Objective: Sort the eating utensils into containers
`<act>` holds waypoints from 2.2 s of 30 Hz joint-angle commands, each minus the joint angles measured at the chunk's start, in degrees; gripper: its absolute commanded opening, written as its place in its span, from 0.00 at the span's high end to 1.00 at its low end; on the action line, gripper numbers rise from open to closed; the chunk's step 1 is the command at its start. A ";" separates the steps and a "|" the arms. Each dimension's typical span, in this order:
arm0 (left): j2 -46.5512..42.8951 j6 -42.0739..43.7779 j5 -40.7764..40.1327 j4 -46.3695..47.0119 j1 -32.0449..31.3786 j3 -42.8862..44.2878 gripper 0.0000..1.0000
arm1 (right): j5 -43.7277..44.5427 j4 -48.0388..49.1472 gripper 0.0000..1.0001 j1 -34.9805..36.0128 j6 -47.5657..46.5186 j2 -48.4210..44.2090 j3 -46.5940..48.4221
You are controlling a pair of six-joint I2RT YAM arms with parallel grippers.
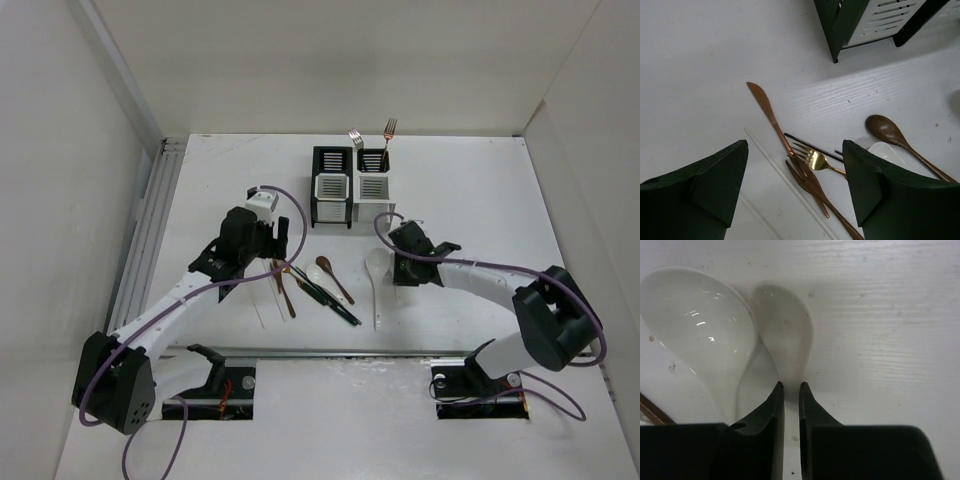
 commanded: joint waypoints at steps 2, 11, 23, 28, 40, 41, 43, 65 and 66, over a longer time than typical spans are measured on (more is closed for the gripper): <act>-0.34 0.39 -1.15 1.37 0.09 -0.65 0.27 | 8.64 -9.12 1.00 0.52 0.19 -5.39 7.40; 5.02 0.92 -1.15 3.65 3.25 2.25 0.27 | 23.69 18.50 1.00 1.05 -15.09 -12.45 15.43; 11.88 1.45 -0.09 4.71 8.09 6.03 0.27 | 21.84 47.55 1.00 -0.53 -25.92 13.20 26.93; 13.02 1.45 0.44 4.71 8.62 6.56 0.27 | 22.98 49.58 1.00 -0.53 -23.55 16.47 27.46; 14.08 1.45 0.96 5.23 9.15 6.56 0.27 | 22.63 50.11 1.00 -1.59 -15.90 24.11 25.09; 14.08 1.45 0.96 5.23 9.15 6.56 0.27 | 22.02 49.59 1.00 -1.59 -15.03 24.12 25.09; 14.08 1.45 0.96 5.23 9.15 6.56 0.27 | 22.02 49.58 0.98 -1.59 -15.02 23.59 24.38; 11.18 2.50 2.55 4.71 7.92 6.56 0.27 | 23.95 45.46 0.27 2.45 -20.46 5.42 19.81; 11.18 2.50 2.55 4.71 7.92 6.04 0.27 | 23.95 43.80 0.26 3.15 -20.99 3.83 20.34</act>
